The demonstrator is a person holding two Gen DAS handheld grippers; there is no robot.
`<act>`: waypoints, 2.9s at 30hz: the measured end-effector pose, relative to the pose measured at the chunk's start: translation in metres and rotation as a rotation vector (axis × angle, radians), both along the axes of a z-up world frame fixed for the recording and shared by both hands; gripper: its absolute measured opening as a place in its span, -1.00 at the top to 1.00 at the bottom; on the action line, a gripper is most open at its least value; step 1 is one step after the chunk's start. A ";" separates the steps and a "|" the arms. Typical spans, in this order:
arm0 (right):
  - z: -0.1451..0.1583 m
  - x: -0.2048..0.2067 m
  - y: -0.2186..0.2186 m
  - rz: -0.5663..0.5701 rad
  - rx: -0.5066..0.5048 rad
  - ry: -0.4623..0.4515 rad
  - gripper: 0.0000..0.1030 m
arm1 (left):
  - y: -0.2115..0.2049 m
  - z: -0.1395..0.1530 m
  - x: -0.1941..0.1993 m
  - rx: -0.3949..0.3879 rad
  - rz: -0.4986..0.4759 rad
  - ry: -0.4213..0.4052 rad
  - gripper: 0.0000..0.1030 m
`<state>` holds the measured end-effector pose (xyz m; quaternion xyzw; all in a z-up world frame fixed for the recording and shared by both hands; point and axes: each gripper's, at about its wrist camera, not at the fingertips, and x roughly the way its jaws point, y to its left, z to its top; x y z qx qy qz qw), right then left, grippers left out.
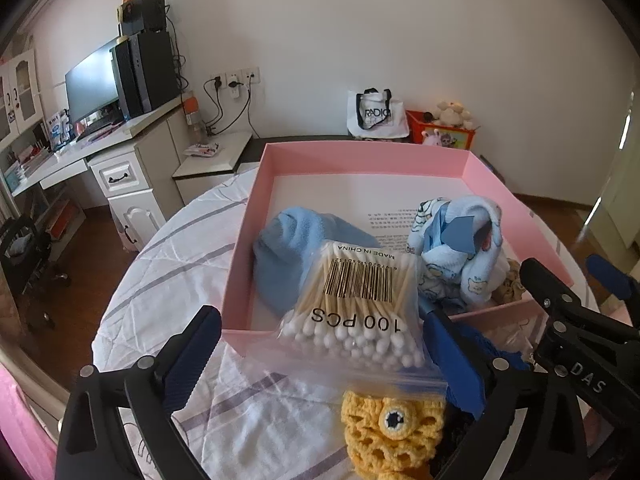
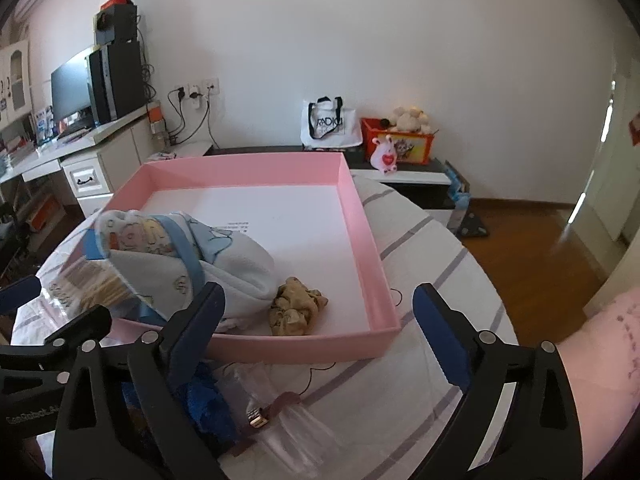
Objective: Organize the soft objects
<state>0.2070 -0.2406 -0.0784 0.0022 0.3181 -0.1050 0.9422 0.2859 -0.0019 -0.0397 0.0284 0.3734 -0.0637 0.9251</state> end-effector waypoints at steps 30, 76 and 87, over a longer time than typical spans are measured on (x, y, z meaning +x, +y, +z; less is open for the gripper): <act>0.046 -0.092 0.022 0.026 -0.030 -0.099 -1.00 | 0.031 0.046 -0.136 -0.038 0.046 -0.098 -0.99; 0.105 -0.183 0.058 0.120 -0.117 -0.353 -1.00 | 0.032 0.095 -0.253 -0.071 0.026 -0.336 -1.00; 0.097 -0.175 0.047 0.077 -0.106 -0.318 -1.00 | 0.039 0.083 -0.240 -0.076 0.050 -0.286 -1.00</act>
